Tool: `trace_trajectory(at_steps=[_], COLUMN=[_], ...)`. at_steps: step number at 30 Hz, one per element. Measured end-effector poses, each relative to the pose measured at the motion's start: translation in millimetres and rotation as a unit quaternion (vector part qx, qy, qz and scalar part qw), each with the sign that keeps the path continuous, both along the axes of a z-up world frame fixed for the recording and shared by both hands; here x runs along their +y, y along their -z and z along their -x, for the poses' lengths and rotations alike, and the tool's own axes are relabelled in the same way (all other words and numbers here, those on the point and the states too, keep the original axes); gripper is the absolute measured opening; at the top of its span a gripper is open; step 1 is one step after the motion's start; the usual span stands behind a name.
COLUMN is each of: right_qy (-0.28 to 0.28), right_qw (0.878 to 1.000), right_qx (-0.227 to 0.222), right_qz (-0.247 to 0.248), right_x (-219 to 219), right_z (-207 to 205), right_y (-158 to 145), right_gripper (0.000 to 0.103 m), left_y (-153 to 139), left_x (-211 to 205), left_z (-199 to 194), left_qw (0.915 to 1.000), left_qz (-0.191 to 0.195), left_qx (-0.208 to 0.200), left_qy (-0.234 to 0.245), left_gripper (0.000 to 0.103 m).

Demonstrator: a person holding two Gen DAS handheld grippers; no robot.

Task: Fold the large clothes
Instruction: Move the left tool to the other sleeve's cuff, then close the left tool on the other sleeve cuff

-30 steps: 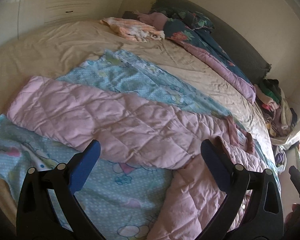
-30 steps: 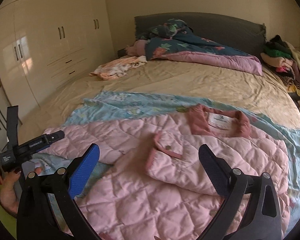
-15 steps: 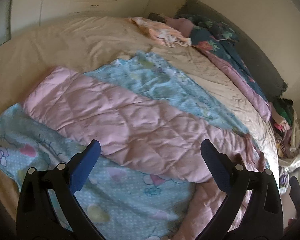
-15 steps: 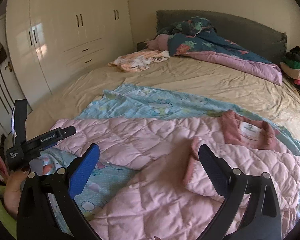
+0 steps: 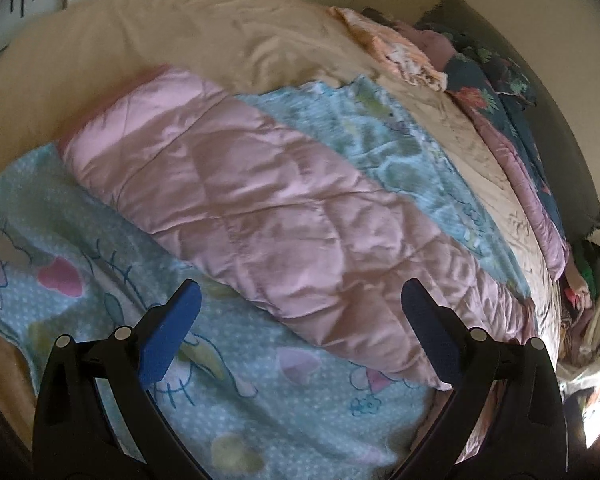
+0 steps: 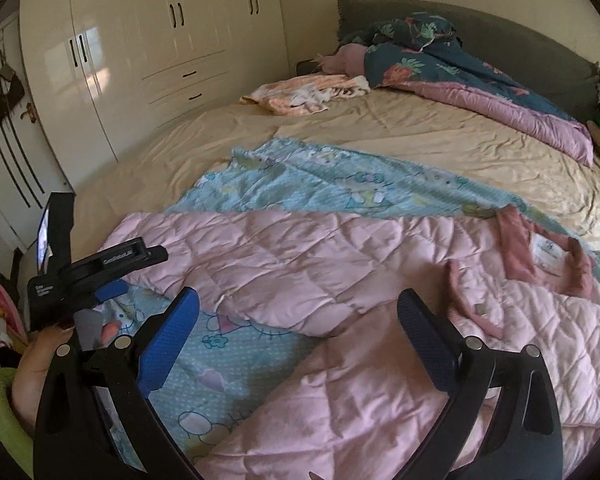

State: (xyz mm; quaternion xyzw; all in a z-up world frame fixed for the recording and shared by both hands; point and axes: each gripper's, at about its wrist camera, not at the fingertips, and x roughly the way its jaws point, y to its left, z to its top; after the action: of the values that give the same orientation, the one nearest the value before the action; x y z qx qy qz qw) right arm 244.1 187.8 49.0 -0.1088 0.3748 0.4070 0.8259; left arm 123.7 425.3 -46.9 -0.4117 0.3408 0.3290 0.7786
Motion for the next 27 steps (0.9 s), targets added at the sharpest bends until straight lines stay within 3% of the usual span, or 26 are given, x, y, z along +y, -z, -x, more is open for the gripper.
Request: trace_trajectory(at_steps=[4, 9, 20, 21, 23, 25, 26, 27], right_qy=[0.0, 0.009, 0.038, 0.04, 0.044, 0.052, 0.055, 0.061], right_qw=[1.0, 1.0, 0.999, 0.999, 0.999, 0.998, 0.998, 0.998], right_qx=[0.013, 0.02, 0.019, 0.019, 0.015, 0.011, 0.011, 0.012], right_qz=[0.001, -0.001, -0.011, -0.012, -0.013, -0.016, -0.018, -0.022], right_x=[2.3, -3.7, -34.9, -38.3, -45.1, -54.3, -57.4, -63.7], right_z=[-0.9, -4.8, -14.6, -15.0, -15.1, -15.3, -15.8, -16.2], right_y=[10.1, 15.8, 11.5, 10.6, 8.4, 6.2, 5.9, 5.0], right_gripper=[0.099, 0.099, 0.099, 0.099, 0.099, 0.099, 0.099, 0.099], left_y=[17.0, 31.1, 40.1, 39.0, 36.0, 28.9, 21.4, 13.9], left_x=[13.5, 30.2, 54.1, 54.8, 56.3, 55.5, 53.7, 51.5], left_z=[-0.9, 1.3, 1.6, 2.3, 3.8, 7.4, 8.7, 8.3], left_qw=[0.9995, 0.998, 0.9955, 0.9953, 0.9947, 0.994, 0.9936, 0.9932], left_qz=[0.021, 0.043, 0.0, -0.009, -0.021, -0.029, -0.04, -0.049], left_qx=[0.015, 0.002, -0.033, -0.026, -0.021, -0.035, -0.045, -0.052], left_qy=[-0.019, -0.047, -0.089, -0.093, -0.099, -0.099, -0.096, -0.091], left_gripper=[0.094, 0.094, 0.091, 0.087, 0.057, 0.036, 0.027, 0.024])
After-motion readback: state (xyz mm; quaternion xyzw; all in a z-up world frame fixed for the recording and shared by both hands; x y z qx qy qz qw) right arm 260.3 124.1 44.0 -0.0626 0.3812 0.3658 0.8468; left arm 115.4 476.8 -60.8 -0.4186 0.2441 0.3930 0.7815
